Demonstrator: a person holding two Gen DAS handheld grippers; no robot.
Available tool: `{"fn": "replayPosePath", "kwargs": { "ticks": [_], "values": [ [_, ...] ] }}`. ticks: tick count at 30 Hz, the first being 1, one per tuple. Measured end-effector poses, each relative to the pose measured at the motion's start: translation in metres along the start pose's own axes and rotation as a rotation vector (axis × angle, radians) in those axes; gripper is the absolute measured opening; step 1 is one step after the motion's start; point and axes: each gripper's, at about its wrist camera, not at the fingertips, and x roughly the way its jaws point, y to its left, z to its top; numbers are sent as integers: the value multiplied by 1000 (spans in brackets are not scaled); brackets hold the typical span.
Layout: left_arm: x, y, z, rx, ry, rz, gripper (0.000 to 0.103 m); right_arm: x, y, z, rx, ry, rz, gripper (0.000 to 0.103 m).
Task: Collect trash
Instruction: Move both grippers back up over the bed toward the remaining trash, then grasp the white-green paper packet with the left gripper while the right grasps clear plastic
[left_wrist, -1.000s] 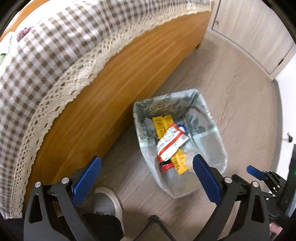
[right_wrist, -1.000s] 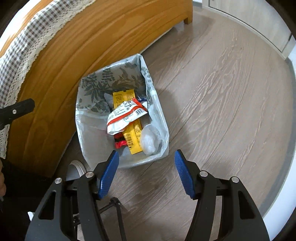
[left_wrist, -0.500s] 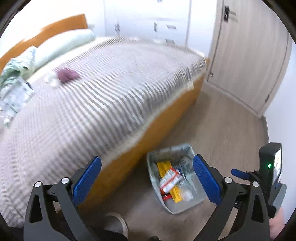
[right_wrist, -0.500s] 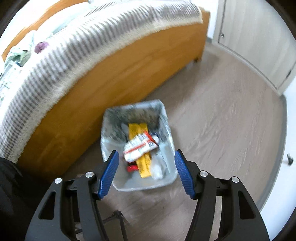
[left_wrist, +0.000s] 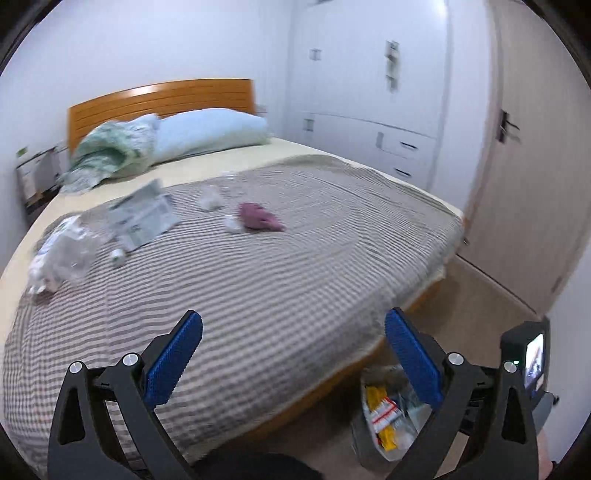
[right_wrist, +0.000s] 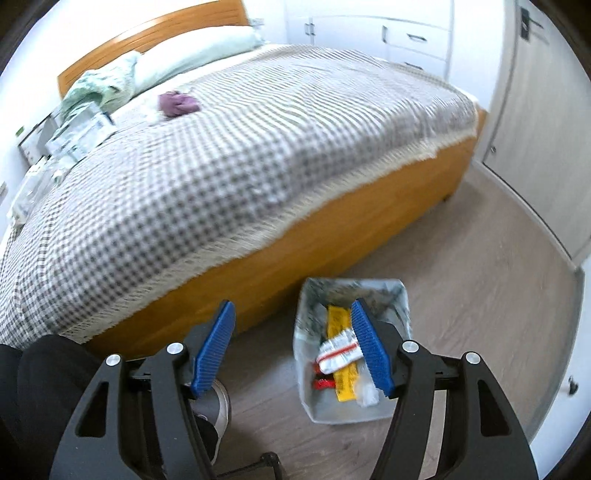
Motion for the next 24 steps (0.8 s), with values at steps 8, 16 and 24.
{"fn": "replayPosePath", "kwargs": {
  "ticks": [8, 16, 24],
  "values": [
    [5, 92, -7, -172, -24, 54, 96, -3, 60, 28, -98, -42, 26, 63],
    [22, 188, -2, -289, -103, 109, 96, 9, 121, 55, -176, -76, 74, 63],
    [108, 291, 49, -427, -185, 42, 96, 41, 167, 94, -237, -93, 102, 63]
  ]
}}
